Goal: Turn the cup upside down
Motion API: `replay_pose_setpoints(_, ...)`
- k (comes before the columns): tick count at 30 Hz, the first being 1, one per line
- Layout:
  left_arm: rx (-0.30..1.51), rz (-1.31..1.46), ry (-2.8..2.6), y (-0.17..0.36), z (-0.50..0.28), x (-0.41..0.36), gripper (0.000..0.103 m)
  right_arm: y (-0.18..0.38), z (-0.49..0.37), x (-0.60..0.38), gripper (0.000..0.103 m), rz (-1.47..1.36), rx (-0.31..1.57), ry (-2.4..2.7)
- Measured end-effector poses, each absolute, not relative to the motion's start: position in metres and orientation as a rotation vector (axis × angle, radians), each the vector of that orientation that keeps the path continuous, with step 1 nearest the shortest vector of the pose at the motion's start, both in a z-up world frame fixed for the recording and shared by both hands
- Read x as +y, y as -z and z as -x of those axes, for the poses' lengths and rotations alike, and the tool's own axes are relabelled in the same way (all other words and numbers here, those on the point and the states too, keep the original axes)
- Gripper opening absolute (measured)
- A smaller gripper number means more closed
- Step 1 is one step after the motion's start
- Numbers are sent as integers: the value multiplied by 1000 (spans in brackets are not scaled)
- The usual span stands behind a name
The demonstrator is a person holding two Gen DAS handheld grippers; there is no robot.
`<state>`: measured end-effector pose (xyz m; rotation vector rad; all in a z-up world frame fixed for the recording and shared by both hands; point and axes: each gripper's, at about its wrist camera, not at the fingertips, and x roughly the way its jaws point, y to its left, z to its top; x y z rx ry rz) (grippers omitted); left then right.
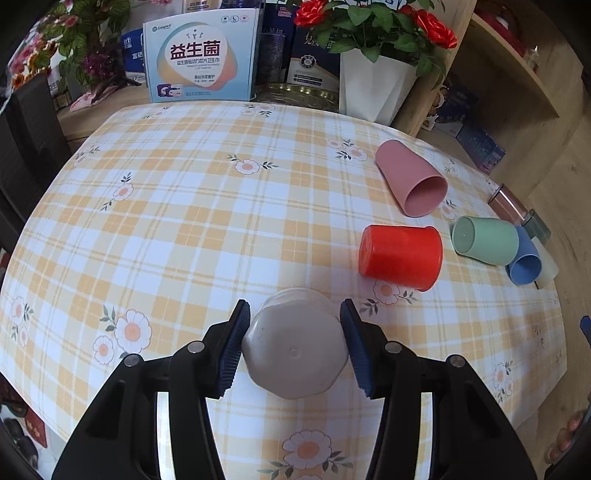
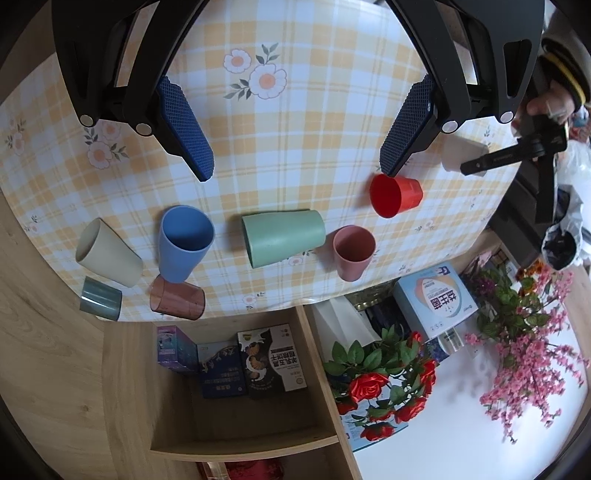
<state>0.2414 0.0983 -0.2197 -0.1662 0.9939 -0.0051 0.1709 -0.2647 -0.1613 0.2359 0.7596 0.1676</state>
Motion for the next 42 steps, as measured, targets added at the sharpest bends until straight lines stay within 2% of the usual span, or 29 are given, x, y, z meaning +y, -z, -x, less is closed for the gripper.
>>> replay_pose_setpoints(11, 994, 73, -45, 229, -256, 79, 50, 166, -173, -269, 89, -255, 773, -157)
replay_pose_setpoints(12, 993, 65, -47, 230, -256, 77, 57, 166, -173, -270, 89, -256, 773, -159)
replay_pose_setpoints(15, 982, 72, -30, 228, -255, 73, 88, 165, -172, -270, 89, -256, 772, -159)
replay_pose_setpoints(18, 951, 61, -32, 220, -250, 69, 97, 161, -170, -271, 89, -254, 758, -155)
replay_pose_setpoints(28, 806, 79, 25, 168, -218, 59, 97, 126, -152, -272, 88, -253, 692, -181)
replay_pose_setpoints(42, 581, 58, 51, 48, -124, 44, 97, 32, -86, -266, 88, -177, 510, -175)
